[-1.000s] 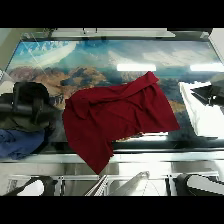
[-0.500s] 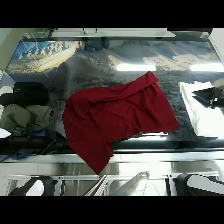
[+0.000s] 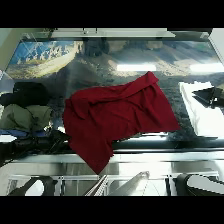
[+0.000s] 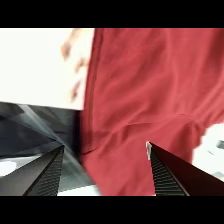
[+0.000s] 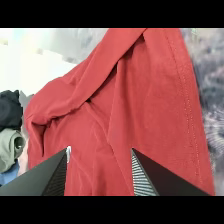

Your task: Fold the shirts.

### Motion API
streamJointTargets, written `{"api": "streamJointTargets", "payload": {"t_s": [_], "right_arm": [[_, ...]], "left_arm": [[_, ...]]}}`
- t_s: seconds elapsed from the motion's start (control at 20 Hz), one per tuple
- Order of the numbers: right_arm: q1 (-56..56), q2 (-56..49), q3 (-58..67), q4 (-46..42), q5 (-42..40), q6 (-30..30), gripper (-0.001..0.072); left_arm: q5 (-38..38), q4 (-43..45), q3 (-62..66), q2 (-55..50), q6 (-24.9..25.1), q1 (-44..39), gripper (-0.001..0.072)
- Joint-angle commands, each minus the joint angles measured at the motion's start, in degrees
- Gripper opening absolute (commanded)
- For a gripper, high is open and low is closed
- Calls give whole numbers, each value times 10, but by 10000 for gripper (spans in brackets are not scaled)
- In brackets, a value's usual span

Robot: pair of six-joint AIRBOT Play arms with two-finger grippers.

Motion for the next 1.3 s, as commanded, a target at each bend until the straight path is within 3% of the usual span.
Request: {"api": "streamJointTargets", "payload": {"t_s": [0.0, 0.1, 0.2, 0.35, 0.4, 0.5, 0.55, 0.6, 1.0, 1.25], "right_arm": [[0, 0, 0, 3, 0, 0, 431], [0, 0, 0, 3, 0, 0, 431], [0, 0, 0, 2, 0, 0, 431], [0, -2, 0, 2, 0, 0, 432], [0, -4, 0, -2, 0, 0, 432], [0, -12, 0, -23, 0, 0, 432], [0, -18, 0, -43, 2, 2, 432], [0, -24, 0, -66, 2, 7, 432], [62, -93, 0, -289, -24, 74, 432], [87, -124, 0, -313, -35, 82, 432]], "left_arm": [[19, -29, -3, -69, 55, 0, 566], [7, -111, -3, -108, 116, 0, 556], [-19, -148, 4, -138, 166, 0, 333], [-46, -146, 22, -155, 166, 0, 319], [-47, -146, 26, -153, 166, 0, 285], [-47, -146, 34, -134, 166, 0, 157], [-47, -141, 38, -120, 165, 0, 25], [-48, -140, 42, -106, 163, 0, -2], [-26, -106, 41, 20, 119, 2, 1], [-28, -96, 41, 64, 100, 2, 5]]}}
